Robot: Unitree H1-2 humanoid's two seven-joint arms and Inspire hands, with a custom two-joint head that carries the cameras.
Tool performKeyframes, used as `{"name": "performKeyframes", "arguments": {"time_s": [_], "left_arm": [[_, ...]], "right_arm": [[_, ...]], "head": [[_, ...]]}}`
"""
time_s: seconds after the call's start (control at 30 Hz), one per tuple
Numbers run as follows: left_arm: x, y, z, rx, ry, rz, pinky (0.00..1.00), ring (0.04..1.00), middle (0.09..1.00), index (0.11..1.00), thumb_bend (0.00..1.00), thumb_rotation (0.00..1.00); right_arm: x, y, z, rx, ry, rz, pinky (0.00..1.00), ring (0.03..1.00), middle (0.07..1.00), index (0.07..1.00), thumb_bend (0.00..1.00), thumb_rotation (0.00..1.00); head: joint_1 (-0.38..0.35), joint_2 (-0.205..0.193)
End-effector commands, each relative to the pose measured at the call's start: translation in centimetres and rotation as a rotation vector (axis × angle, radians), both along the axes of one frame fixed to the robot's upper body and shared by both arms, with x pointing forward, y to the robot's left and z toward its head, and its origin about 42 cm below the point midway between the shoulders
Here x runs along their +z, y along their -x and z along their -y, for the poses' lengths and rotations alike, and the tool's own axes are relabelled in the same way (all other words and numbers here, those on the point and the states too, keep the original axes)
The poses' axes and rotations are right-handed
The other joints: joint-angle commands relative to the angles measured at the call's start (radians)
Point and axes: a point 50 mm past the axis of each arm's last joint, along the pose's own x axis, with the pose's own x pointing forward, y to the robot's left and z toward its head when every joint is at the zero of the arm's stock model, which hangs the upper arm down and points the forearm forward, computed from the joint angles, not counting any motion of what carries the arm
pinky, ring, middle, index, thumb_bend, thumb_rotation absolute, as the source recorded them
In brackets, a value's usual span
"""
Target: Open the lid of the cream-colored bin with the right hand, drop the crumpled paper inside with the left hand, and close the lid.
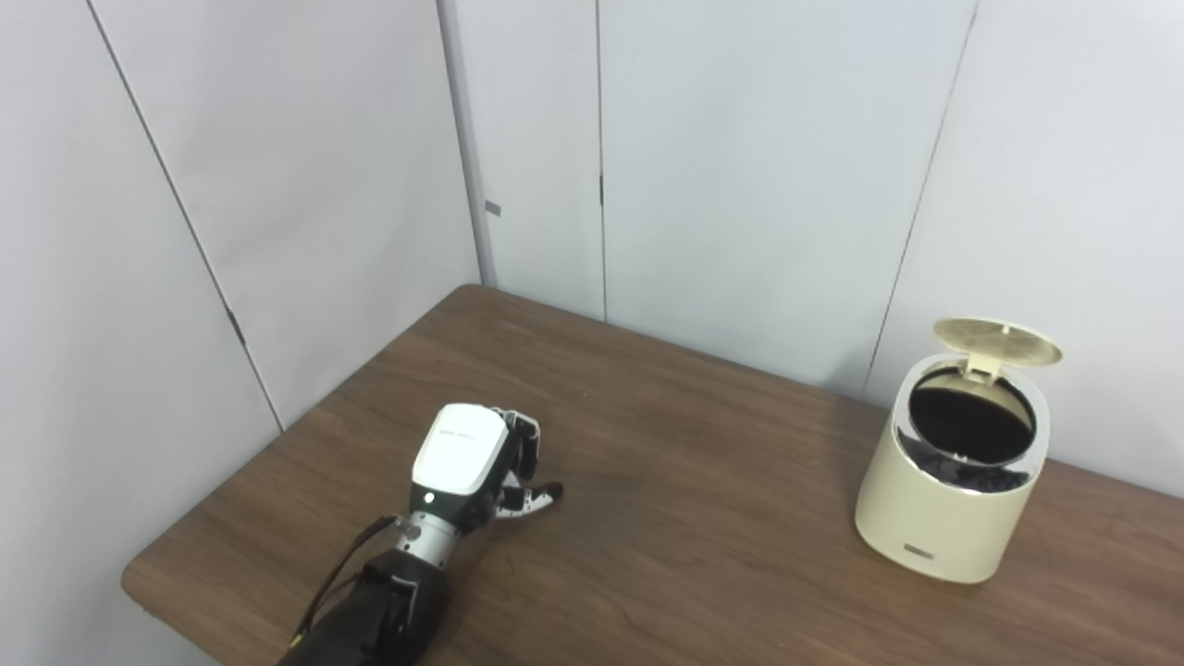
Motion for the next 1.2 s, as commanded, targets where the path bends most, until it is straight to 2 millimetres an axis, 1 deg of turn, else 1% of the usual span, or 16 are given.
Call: {"name": "performKeyframes", "arguments": {"time_s": [0.0, 0.13, 0.27, 0.37, 0.63, 0.77, 0.83, 0.97, 1.03, 1.17], "left_arm": [[-1.0, 0.6, -0.4, 0.022, 0.006, -0.017, 0.07, 0.106, 0.148, 0.167, 0.78, 0.0], [-0.9, 0.5, -0.4, 0.021, 0.009, -0.007, 0.07, 0.105, 0.147, 0.167, 0.78, 0.0], [-0.7, 0.4, -0.4, 0.02, 0.013, 0.005, 0.06, 0.103, 0.146, 0.166, 0.77, 0.0], [-0.2, 0.3, -0.4, 0.016, 0.015, 0.032, 0.07, 0.104, 0.148, 0.169, 0.76, 0.0], [3.7, 0.2, 0.6, -0.006, 0.003, 0.121, 0.06, 0.101, 0.143, 0.157, 0.73, 0.0], [5.6, 0.1, 1.3, -0.04, -0.008, 0.181, 0.07, 0.103, 0.147, 0.163, 0.74, 0.0], [6.5, 0.0, 1.7, -0.049, 0.003, 0.196, 0.07, 0.103, 0.147, 0.162, 0.74, 0.0], [8.1, -0.1, 2.4, -0.07, 0.023, 0.223, 0.07, 0.105, 0.149, 0.158, 0.72, 0.0], [8.9, -0.1, 2.7, -0.085, 0.027, 0.233, 0.07, 0.103, 0.146, 0.154, 0.72, 0.0], [10.4, 0.0, 3.5, -0.108, 0.016, 0.256, 0.06, 0.098, 0.139, 0.146, 0.71, 0.0]], "right_arm": [[-1.4, 1.2, 0.4, -0.018, 0.003, -0.024, 0.58, 0.729, 0.751, 0.723, 0.7, 0.88], [-1.4, 1.2, 0.4, -0.015, -0.003, -0.024, 0.59, 0.733, 0.755, 0.724, 0.71, 0.88], [-1.5, 1.1, 0.4, -0.015, -0.008, -0.026, 0.59, 0.735, 0.756, 0.727, 0.7, 0.88], [-1.6, 1.1, 0.4, -0.018, -0.006, -0.029, 0.6, 0.74, 0.758, 0.729, 0.69, 0.88], [-1.7, 0.9, 0.2, -0.017, -0.002, -0.028, 0.61, 0.753, 0.766, 0.735, 0.69, 0.88], [-1.6, 0.8, 0.0, -0.019, 0.005, -0.025, 0.61, 0.753, 0.766, 0.735, 0.68, 0.89], [-1.7, 0.8, 0.0, -0.02, 0.004, -0.025, 0.61, 0.753, 0.769, 0.737, 0.68, 0.9], [-1.7, 0.7, -0.2, -0.019, 0.003, -0.027, 0.61, 0.755, 0.768, 0.738, 0.69, 0.89], [-1.7, 0.6, -0.3, -0.022, 0.011, -0.026, 0.61, 0.755, 0.767, 0.738, 0.67, 0.9], [-1.8, 0.4, -0.4, -0.024, 0.012, -0.028, 0.61, 0.752, 0.767, 0.738, 0.68, 0.91]], "head": [[0.0, 0.0], [-0.002, -0.002], [-0.001, -0.004], [0.001, -0.007], [0.001, -0.013], [0.0, -0.016], [-0.002, -0.018], [-0.003, -0.022], [-0.005, -0.023], [-0.01, -0.028]]}}
